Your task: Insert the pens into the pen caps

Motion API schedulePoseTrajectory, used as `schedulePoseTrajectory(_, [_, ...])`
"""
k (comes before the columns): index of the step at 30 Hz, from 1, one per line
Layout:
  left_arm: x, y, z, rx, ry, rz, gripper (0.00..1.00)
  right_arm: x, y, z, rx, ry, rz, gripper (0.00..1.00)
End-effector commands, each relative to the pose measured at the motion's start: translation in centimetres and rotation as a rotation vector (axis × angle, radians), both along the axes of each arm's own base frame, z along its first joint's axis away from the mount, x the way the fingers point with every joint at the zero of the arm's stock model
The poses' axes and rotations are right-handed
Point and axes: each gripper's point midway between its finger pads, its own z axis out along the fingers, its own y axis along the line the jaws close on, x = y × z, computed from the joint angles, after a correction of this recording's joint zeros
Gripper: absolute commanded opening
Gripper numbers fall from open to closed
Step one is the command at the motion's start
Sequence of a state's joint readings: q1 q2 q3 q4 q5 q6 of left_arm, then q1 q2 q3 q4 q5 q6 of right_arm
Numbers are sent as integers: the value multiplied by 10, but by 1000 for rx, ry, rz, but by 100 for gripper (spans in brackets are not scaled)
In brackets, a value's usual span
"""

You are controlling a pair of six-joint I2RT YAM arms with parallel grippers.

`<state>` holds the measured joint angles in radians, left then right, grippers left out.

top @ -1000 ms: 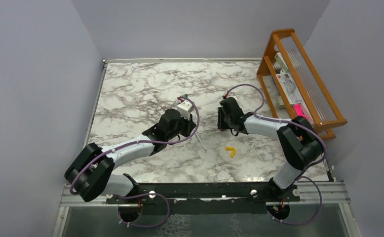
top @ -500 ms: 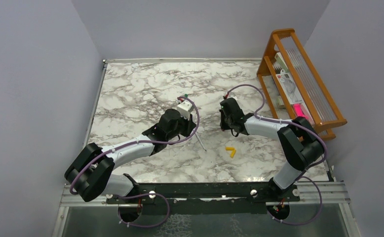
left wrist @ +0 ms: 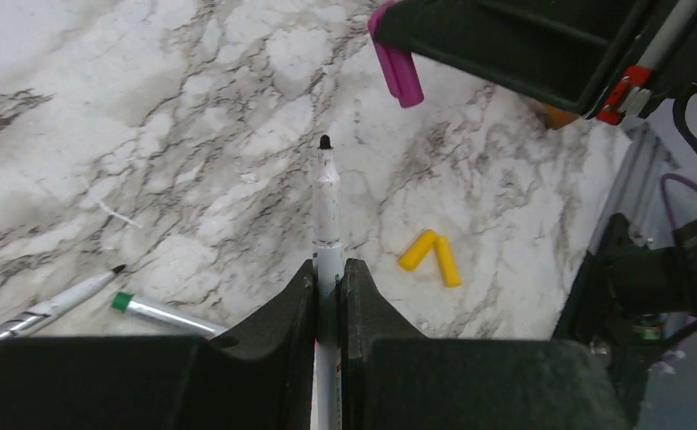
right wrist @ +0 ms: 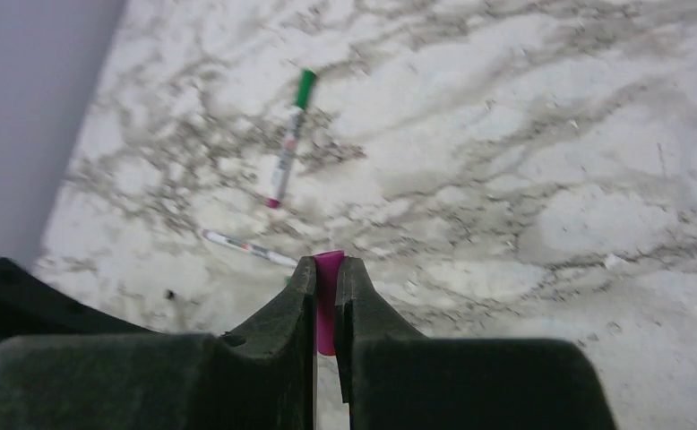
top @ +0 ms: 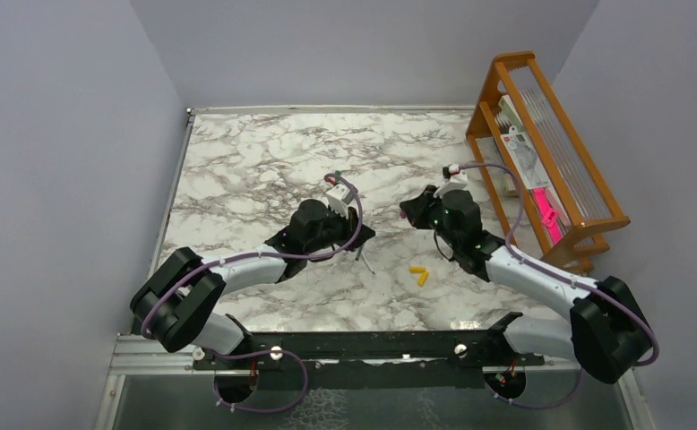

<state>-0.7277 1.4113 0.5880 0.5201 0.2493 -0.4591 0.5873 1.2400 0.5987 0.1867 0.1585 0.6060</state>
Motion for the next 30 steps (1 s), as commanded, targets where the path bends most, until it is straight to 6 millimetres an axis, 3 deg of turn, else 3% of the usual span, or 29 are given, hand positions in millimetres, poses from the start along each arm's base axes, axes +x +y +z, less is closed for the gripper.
schedulePoseTrajectory(1, [-16, -23, 27, -201, 17, -100, 0, 2, 14, 72, 268, -243, 34, 1])
schedulePoseTrajectory(8, [-30, -29, 43, -313, 1, -140, 0, -13, 24, 116, 445, -414, 130, 1])
schedulePoseTrajectory(13, [-34, -33, 57, -364, -18, -162, 0, -26, 34, 129, 528, -465, 215, 1])
schedulePoseTrajectory(19, [-38, -40, 72, -403, -41, -194, 0, -32, 39, 129, 556, -466, 257, 1])
schedulePoseTrajectory(30, [-39, -44, 76, -417, -40, -214, 0, -33, 40, 121, 520, -456, 269, 1])
